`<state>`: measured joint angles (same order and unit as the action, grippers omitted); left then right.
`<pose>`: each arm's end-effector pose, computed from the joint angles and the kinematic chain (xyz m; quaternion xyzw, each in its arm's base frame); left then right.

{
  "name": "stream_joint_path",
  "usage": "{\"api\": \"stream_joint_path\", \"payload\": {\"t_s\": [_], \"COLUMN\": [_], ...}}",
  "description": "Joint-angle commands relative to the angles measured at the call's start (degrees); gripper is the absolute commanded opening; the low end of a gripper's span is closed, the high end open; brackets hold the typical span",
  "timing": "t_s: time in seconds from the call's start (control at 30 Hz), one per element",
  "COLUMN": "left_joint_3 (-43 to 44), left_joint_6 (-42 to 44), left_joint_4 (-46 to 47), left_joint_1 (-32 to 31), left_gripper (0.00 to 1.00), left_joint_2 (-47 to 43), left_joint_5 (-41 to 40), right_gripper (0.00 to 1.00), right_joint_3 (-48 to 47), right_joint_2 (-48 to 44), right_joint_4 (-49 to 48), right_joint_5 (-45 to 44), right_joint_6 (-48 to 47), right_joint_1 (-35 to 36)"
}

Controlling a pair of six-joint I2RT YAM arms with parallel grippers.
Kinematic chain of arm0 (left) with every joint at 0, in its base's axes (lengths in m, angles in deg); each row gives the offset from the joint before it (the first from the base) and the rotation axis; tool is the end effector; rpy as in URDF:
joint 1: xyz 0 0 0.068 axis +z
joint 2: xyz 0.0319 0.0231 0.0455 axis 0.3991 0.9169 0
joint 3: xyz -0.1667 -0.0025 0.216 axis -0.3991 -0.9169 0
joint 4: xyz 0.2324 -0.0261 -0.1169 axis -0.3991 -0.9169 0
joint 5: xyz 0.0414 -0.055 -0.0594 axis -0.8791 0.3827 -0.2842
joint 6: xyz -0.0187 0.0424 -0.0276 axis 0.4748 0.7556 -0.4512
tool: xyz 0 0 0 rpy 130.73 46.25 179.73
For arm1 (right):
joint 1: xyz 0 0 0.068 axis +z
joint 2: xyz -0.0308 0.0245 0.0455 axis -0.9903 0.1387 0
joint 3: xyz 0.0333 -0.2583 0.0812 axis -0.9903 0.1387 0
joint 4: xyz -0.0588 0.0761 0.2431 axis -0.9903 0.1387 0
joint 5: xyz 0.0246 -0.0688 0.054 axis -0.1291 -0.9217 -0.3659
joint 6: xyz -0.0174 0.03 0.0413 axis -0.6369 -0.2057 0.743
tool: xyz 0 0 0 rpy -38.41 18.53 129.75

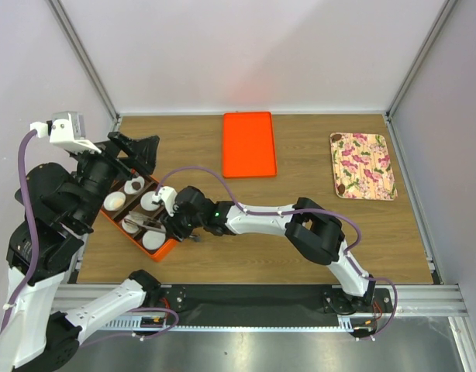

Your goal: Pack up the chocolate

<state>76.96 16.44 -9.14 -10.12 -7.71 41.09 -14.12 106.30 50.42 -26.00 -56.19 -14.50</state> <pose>0.0777 -0.0365 0.5227 -0.0422 0.6939 -0.2015 0.6900 0.1857 0.4664 0.1991 -0.4884 0.7178 0.3577 0.3439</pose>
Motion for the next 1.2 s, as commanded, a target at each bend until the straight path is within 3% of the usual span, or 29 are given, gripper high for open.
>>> {"api": "stream_joint_path", "payload": {"t_s": [0.0,0.3,0.6,0.73,0.93,1.1,1.17], "left_joint_3": [0.0,2.9,3.4,-1.1,-11.3,-19.8,-21.5], "left_joint_6": [0.3,1.7,1.9,1.4,-1.4,-3.7,-3.7], "left_joint_4": [1.2,0.1,0.3,0.7,4.3,8.3,8.8], "left_joint_1": [0.3,0.3,0.3,0.3,0.3,0.4,0.4], "left_gripper": [1.0,1.0,1.0,1.0,1.0,1.0,1.0], "left_joint_2": [-0.1,1.2,3.5,4.5,6.3,7.1,7.1], "left_joint_5": [0.0,3.3,7.7,9.6,16.4,20.3,20.4], "right_gripper": [0.43,0.43,0.42,0.42,0.42,0.43,0.43], "right_joint_3": [-2.5,0.9,14.3,22.6,31.2,31.2,30.7], "right_joint_2": [-1.6,-11.9,-26.9,-34.7,-45.4,-47.5,-48.2], "right_joint_4": [-1.9,-4.6,-1.5,3.1,13.3,26.6,31.4], "right_joint_5": [-0.6,-4.3,-13.7,-17.3,-20.8,-22.9,-24.2], "right_joint_6": [-1.8,-4.4,-2.6,0.9,3.9,7.9,8.9], "right_joint_1": [0.1,0.0,-6.6,-15.1,-33.8,-51.5,-54.8]}}
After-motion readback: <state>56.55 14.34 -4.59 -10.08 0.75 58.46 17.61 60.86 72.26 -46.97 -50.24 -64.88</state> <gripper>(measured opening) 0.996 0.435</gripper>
